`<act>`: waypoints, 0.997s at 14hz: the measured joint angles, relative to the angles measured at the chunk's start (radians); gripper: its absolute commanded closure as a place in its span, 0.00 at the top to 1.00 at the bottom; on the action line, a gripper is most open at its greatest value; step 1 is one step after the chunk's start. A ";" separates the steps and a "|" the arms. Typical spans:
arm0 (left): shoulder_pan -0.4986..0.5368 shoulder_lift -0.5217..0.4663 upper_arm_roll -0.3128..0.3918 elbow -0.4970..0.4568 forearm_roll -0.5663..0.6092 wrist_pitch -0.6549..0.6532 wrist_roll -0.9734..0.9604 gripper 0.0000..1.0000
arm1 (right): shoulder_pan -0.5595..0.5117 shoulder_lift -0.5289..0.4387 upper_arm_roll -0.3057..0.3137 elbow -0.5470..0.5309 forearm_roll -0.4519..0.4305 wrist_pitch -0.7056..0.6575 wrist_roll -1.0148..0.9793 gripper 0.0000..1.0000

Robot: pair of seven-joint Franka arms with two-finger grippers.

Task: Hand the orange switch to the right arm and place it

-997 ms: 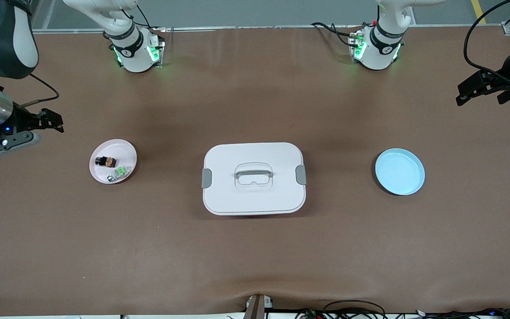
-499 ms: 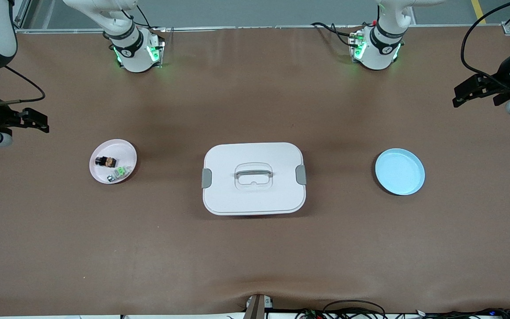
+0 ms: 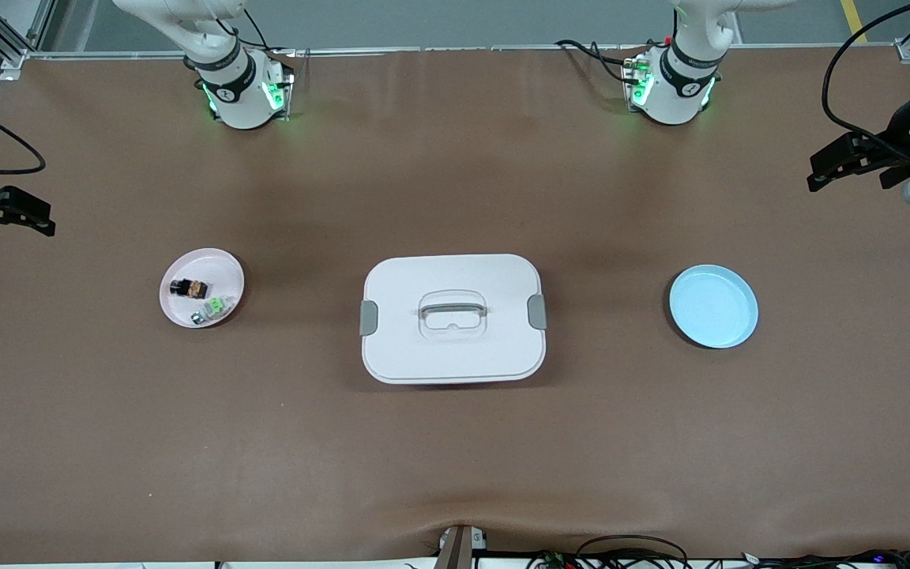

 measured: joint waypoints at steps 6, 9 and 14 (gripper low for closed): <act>0.000 0.000 0.000 0.000 0.000 0.000 0.000 1.00 | -0.041 -0.002 0.001 0.059 0.144 -0.085 0.002 1.00; 0.000 0.000 0.000 0.000 0.000 0.000 0.000 1.00 | -0.028 -0.008 0.022 0.149 0.141 -0.141 0.001 1.00; 0.000 0.000 0.000 0.000 0.000 0.000 0.000 1.00 | 0.019 -0.011 0.031 0.185 0.107 -0.152 -0.026 1.00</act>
